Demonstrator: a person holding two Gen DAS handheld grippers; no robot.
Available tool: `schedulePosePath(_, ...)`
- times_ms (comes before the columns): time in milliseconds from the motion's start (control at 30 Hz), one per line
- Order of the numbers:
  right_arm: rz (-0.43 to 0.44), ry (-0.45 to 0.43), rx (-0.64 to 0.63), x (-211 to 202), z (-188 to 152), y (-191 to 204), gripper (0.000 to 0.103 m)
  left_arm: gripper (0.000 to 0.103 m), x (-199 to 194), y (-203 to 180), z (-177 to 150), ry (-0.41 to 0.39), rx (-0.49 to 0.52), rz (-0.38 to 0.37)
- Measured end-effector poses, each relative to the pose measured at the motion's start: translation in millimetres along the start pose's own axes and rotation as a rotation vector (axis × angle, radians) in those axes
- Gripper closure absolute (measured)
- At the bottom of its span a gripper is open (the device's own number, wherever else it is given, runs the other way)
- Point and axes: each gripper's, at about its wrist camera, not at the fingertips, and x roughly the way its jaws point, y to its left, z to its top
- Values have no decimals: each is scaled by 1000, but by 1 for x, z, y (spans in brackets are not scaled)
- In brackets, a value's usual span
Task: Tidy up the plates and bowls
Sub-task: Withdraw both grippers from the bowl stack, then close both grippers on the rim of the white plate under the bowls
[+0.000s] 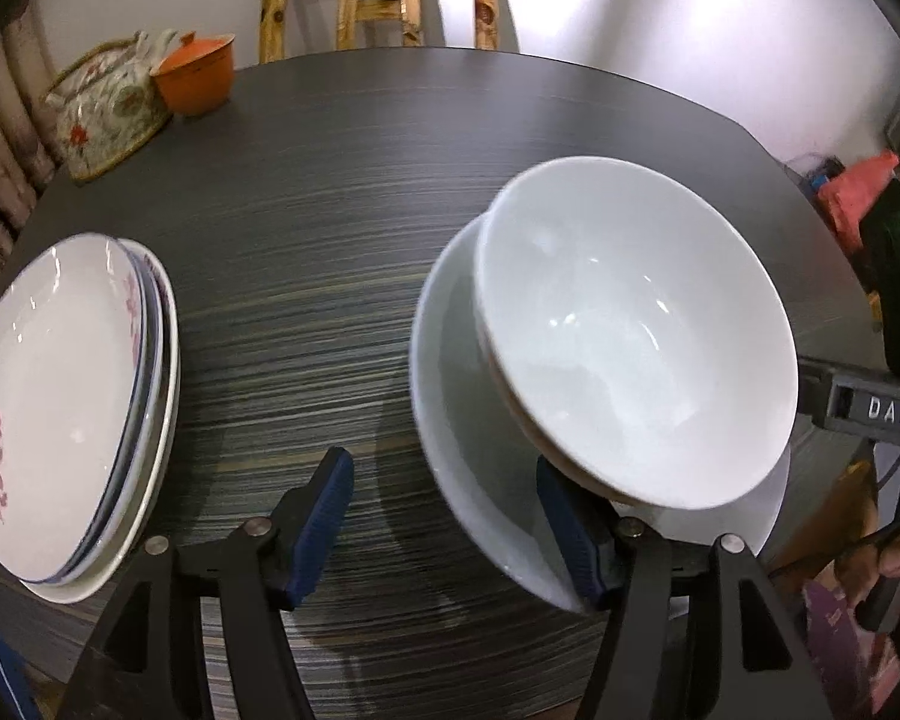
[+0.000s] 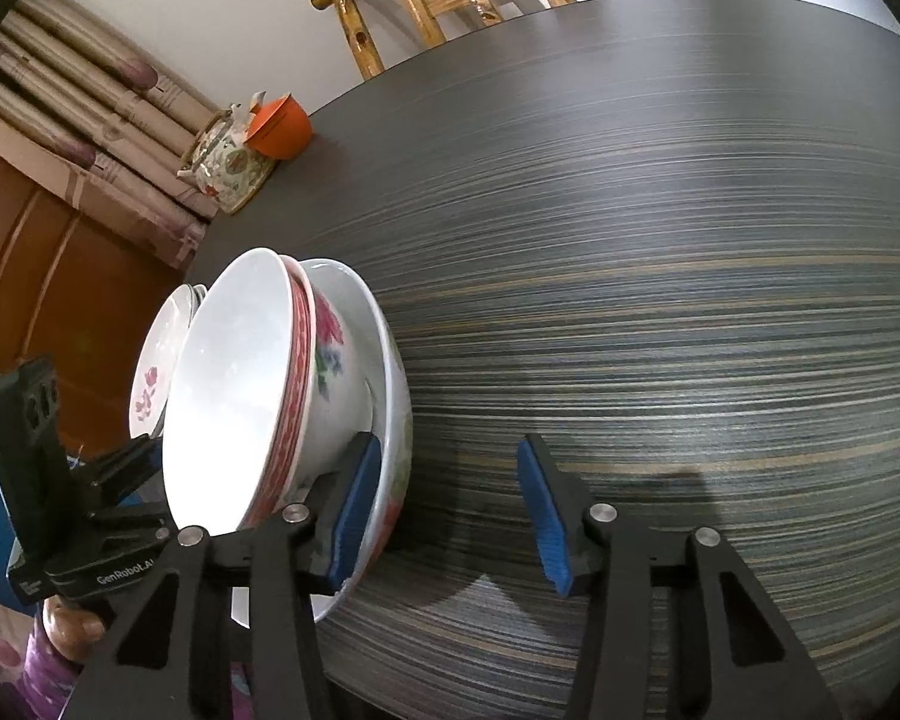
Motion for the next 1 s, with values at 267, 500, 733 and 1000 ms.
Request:
schedulePosePath(267, 10, 20, -7, 7, 1, 2, 67, 38, -1, -14, -1, -10, 56, 30)
schedulePosePath(500, 14, 16, -14, 8, -1, 4, 68, 38, 0, -10, -4, -19, 31, -8)
schedulePosePath(733, 16, 5, -19, 7, -3, 4, 69, 38, 2, -4, -2, -21, 18, -30)
schedulePosePath(1000, 26, -4, -28, 5, -5, 2, 70, 38, 4, 11, 3, 23, -59, -74)
